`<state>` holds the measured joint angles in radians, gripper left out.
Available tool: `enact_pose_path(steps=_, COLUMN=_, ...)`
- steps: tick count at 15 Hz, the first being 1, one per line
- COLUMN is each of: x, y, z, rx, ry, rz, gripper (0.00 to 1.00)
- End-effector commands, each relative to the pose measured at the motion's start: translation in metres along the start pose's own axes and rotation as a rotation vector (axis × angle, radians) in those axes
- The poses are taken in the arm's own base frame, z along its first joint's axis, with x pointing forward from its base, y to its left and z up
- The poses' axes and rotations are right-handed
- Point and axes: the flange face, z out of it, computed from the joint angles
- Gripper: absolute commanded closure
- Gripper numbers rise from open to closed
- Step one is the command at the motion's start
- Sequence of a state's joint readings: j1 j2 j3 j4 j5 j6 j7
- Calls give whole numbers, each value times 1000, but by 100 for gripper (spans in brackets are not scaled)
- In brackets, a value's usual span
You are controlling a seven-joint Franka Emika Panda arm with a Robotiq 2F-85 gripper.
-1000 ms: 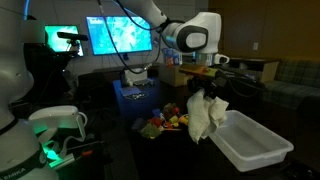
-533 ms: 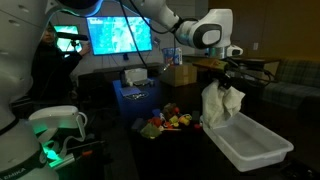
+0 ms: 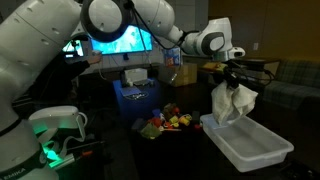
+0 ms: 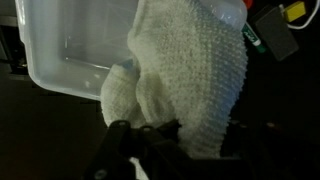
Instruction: Use the towel to sweep the things on the table to the left and then put the towel in the white bin
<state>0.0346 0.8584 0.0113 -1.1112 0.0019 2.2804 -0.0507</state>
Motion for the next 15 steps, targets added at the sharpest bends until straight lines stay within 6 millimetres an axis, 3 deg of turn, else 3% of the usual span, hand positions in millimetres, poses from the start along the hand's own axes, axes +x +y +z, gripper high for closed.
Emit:
enact_pose_path(steps=1, x=14, y=4, z=36, rx=-119, ry=6, rz=84, gripper=58)
enact_pose_path(steps=3, x=14, y=14, z=50, rx=-163, ry=-10, rz=124, gripper=44)
enact_pose_path(steps=6, x=15, y=33, z=45, rx=-189, ry=-44, rz=158, gripper=22)
enact_pose_path(steps=9, x=16, y=54, z=5, rx=-163, ry=-93, rz=137, gripper=0)
enact_pose_path(steps=15, x=-13, y=105, z=-94, rx=-18, ry=-278, rz=35, gripper=0)
